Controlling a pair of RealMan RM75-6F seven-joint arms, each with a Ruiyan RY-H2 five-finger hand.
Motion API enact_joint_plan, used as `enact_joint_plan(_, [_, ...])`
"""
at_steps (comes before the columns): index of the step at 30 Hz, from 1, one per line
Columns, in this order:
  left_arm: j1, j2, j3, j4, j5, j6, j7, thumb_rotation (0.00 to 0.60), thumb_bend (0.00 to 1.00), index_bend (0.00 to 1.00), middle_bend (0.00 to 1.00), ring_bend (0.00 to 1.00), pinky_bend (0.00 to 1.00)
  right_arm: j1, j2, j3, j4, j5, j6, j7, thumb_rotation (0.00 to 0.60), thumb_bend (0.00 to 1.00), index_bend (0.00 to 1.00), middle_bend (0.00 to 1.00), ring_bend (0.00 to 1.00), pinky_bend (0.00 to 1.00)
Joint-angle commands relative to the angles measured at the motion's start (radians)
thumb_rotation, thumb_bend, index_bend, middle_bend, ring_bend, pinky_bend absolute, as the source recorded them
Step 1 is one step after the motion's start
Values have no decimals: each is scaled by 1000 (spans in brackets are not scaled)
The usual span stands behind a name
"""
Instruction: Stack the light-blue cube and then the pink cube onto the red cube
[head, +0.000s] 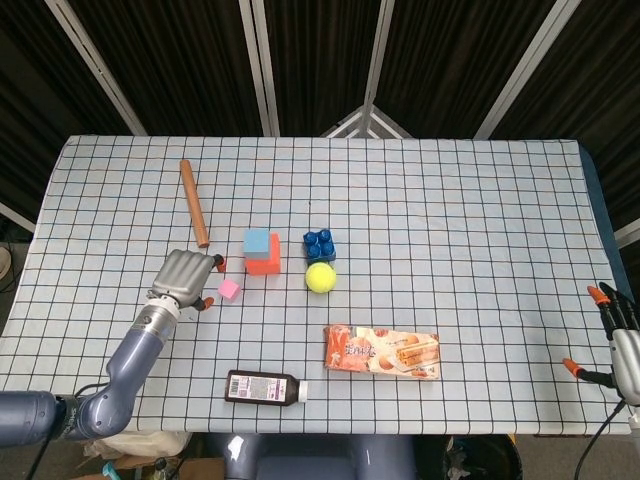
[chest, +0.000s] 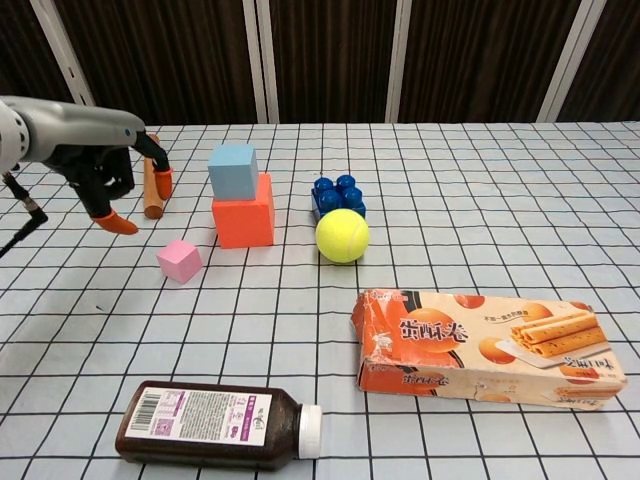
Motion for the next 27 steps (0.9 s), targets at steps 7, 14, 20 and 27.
enact_joint_plan(7, [-12,-17,59,43,32,-75,-25,600,295,371,827,809,962,0,1,-3,-9,-6,1,-11,600,128,1,7,29,103])
enact_joint_plan(14, [-29,-29,89,85,2,-82,-8,600,295,355,825,806,960,1,4,-3,-13,-2,-5,-11,600,129,1,7,29,103])
enact_joint_plan(20, [-39,-57,93,140,16,-86,-13,600,297,348,825,804,959,5,2,-4,-16,0,-15,-21,600,129,1,7,29,103])
enact_joint_plan(27, [-45,-71,101,172,53,-104,-26,600,301,347,823,801,958,8,2,-3,-19,7,-22,-28,600,129,1,7,29,103])
